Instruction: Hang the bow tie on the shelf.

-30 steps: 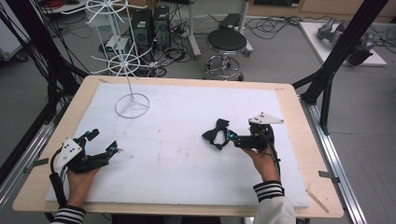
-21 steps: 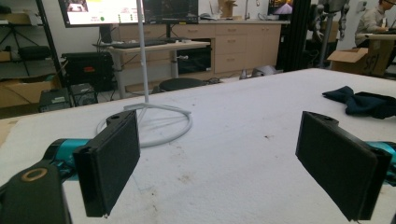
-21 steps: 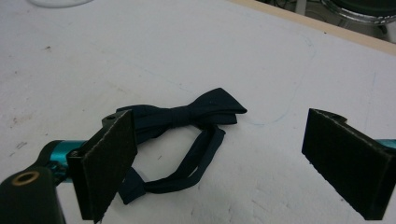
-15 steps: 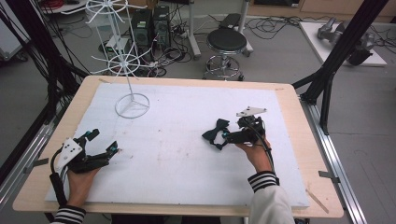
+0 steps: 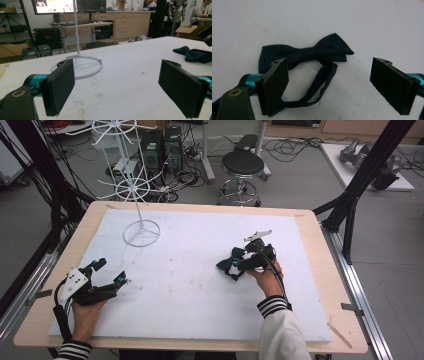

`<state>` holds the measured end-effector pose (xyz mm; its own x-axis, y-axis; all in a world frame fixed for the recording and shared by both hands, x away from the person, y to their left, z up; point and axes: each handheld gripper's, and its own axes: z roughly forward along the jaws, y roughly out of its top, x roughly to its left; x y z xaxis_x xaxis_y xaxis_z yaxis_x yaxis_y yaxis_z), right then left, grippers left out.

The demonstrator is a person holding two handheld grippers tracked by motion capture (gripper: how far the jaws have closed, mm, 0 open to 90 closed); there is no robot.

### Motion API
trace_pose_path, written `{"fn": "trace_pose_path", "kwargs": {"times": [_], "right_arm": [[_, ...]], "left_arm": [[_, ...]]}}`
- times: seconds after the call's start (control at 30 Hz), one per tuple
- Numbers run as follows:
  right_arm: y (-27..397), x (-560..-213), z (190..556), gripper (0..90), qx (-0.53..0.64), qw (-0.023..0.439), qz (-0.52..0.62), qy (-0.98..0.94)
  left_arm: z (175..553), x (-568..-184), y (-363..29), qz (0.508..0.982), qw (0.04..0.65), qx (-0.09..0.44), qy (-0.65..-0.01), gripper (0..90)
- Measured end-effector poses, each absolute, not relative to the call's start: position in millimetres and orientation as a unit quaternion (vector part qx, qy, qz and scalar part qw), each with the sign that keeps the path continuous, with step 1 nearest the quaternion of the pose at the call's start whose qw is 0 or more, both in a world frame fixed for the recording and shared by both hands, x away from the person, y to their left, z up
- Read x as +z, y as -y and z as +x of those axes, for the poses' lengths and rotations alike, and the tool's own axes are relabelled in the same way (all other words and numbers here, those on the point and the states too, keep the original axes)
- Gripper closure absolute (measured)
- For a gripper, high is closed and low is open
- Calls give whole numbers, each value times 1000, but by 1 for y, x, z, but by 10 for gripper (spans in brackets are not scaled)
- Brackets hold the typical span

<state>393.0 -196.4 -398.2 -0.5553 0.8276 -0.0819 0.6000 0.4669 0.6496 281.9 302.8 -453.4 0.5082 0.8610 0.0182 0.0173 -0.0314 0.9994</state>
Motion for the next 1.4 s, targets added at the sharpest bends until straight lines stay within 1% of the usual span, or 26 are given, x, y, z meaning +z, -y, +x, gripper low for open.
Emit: {"fn": "trace_pose_path", "kwargs": {"times": [0.03,0.1,0.17,0.3,0.5,0.57,0.6,0.67,0.77,0.8,0.83,0.9,0.97,1.2,1.33,1.37,1.4], "right_arm": [[196,-398,393,153,288,197,428,-833],[194,-402,396,187,267,186,427,-844],[193,-403,396,198,261,182,428,-846],[190,-406,400,250,246,170,431,-851],[184,-406,404,286,221,174,426,-860],[183,-407,406,287,220,164,428,-861],[181,-407,408,314,219,155,428,-863],[180,-407,408,316,219,156,426,-864],[180,-409,409,342,217,145,432,-863],[180,-411,410,380,211,142,432,-865],[180,-411,410,380,211,142,432,-865],[181,-411,411,411,210,140,435,-865],[182,-410,411,471,213,137,436,-864],[184,-413,412,511,199,134,436,-867],[185,-413,413,555,194,130,435,-870],[184,-414,412,595,192,127,439,-869],[184,-414,412,595,192,127,439,-869]], "left_arm": [[282,-453,-303,627,601,351,-351,141],[282,-453,-303,626,602,351,-351,141],[282,-453,-303,626,601,351,-351,141],[282,-453,-303,626,602,351,-351,141],[282,-453,-303,625,603,350,-352,141],[282,-453,-303,625,602,350,-352,141],[282,-453,-303,625,603,350,-352,141],[282,-453,-303,624,603,350,-352,141],[282,-453,-303,624,603,350,-353,141],[282,-454,-303,624,603,350,-353,141],[282,-453,-303,624,603,350,-353,141],[282,-453,-303,624,603,350,-353,141],[282,-453,-303,624,603,350,-353,141],[282,-454,-303,623,603,351,-353,141],[282,-453,-303,624,603,350,-353,141],[282,-453,-303,625,603,350,-352,141],[282,-453,-303,625,603,350,-352,141]]}}
